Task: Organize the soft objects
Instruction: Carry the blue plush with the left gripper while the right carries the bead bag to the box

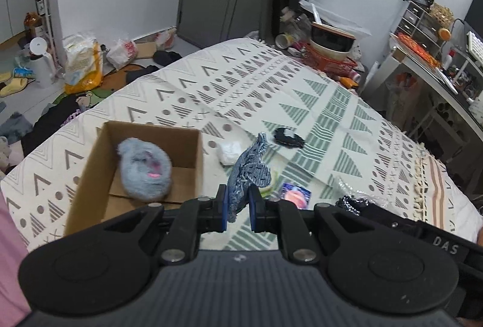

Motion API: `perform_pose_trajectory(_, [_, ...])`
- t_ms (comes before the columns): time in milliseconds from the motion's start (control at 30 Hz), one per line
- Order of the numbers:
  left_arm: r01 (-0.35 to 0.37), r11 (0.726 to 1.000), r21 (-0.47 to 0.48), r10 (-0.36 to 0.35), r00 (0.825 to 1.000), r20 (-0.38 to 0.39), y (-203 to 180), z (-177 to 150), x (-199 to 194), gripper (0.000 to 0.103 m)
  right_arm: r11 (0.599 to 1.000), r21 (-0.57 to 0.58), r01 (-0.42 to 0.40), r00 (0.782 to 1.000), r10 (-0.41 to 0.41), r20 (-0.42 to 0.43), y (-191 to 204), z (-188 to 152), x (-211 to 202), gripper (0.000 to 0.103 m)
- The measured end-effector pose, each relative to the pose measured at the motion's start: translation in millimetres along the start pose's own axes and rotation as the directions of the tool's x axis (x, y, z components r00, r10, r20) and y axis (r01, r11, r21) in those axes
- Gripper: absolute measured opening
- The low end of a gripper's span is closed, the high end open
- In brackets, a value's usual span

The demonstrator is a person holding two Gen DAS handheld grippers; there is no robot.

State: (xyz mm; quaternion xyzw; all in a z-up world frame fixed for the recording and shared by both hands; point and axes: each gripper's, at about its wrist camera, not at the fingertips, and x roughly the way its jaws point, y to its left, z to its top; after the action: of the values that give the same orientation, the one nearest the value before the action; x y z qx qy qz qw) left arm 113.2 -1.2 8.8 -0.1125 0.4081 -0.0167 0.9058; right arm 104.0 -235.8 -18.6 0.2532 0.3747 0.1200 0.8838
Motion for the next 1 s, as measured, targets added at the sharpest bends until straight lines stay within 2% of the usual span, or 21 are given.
perform_pose_trajectory(400, [-0.056,0.987,-0.152,0.054,0.998,-0.014,53,-10,27,0.013,0.999,-0.021,-0.032,0.999,0.032,-0.007,29,-13,32,0.027])
perform_pose_trajectory(733, [-0.109,0.956,-0.273,0.100,0.994,-0.046,107,-13,48,0.013,0.995,0.002,-0.095,0.995,0.095,-0.027,57,-12,73,0.027])
perform_pose_trajectory(1000, [-0.146,0.941,-0.306,0.133,0.989,-0.065,127,-16,65,0.013,0.989,0.038,-0.143,0.989,0.144,-0.034,78,-9,104,0.027])
